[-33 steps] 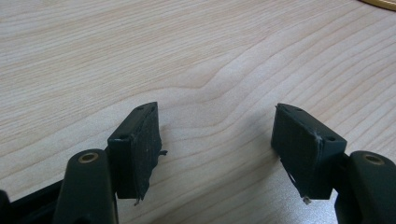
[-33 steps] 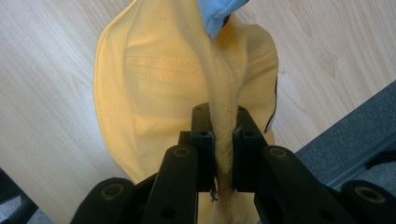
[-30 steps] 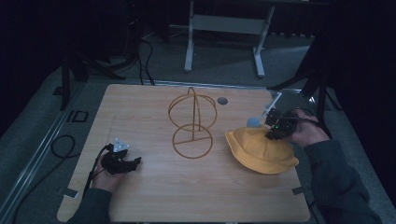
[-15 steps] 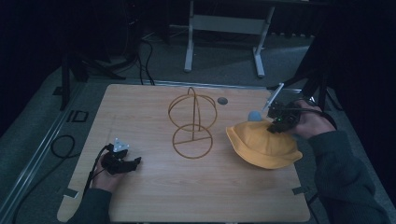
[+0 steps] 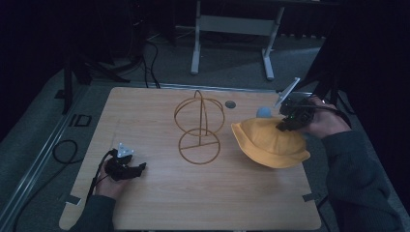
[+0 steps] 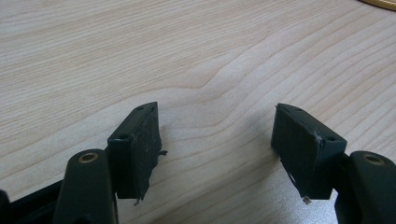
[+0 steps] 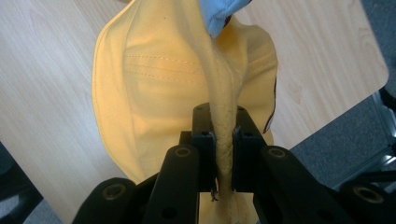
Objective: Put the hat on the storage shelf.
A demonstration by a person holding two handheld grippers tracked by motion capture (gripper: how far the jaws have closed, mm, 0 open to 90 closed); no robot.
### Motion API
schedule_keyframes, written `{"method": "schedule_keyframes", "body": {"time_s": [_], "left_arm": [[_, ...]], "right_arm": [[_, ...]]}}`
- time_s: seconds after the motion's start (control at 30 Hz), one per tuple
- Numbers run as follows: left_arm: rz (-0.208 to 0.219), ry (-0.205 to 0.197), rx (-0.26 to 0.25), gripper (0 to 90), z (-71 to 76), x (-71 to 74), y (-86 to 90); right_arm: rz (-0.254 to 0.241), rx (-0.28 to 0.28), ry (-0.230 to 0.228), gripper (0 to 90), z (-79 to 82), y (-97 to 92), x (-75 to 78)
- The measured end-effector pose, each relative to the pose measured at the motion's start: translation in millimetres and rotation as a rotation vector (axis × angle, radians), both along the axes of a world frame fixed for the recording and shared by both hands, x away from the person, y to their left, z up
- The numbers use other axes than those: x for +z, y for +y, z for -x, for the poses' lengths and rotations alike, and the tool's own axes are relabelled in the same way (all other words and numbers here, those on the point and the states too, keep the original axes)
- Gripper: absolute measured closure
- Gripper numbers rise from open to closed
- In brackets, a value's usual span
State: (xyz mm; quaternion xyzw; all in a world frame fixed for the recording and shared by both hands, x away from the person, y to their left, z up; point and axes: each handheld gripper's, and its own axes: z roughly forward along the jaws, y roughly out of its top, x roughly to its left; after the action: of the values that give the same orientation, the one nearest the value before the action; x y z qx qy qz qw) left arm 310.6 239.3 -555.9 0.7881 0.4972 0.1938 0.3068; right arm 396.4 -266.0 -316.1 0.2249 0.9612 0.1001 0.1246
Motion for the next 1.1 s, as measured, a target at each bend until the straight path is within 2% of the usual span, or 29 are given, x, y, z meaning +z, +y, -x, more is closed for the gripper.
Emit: {"method": "schedule_keyframes", "body": {"time_s": [0.1, 0.2, 0.4, 0.77, 0.93, 1.1], "left_arm": [[0.001, 0.001, 0.001, 33.1, 0.0, 0.0, -0.1], [0.001, 0.001, 0.001, 33.1, 0.0, 0.0, -0.1], [0.001, 0.001, 0.001, 33.1, 0.0, 0.0, -0.1], [0.001, 0.001, 0.001, 33.1, 0.0, 0.0, -0.1], [0.002, 0.001, 0.002, 33.1, 0.0, 0.0, -0.3], [0.003, 0.001, 0.003, 33.1, 0.0, 0.0, -0.4]], "right_arm": [[-0.028, -0.006, -0.023, 83.3, 1.0, -1.4, 3.9], [-0.078, -0.010, -0.057, 83.5, 2.9, -2.9, 6.6], [-0.132, -0.025, -0.102, 83.7, 4.6, -5.5, 9.6], [-0.255, -0.076, -0.167, 83.8, 2.2, -10.3, 13.1], [-0.295, -0.077, -0.181, 83.8, 2.5, -8.6, 18.2], [-0.301, -0.064, -0.203, 83.9, 2.3, -2.1, 24.9]]}}
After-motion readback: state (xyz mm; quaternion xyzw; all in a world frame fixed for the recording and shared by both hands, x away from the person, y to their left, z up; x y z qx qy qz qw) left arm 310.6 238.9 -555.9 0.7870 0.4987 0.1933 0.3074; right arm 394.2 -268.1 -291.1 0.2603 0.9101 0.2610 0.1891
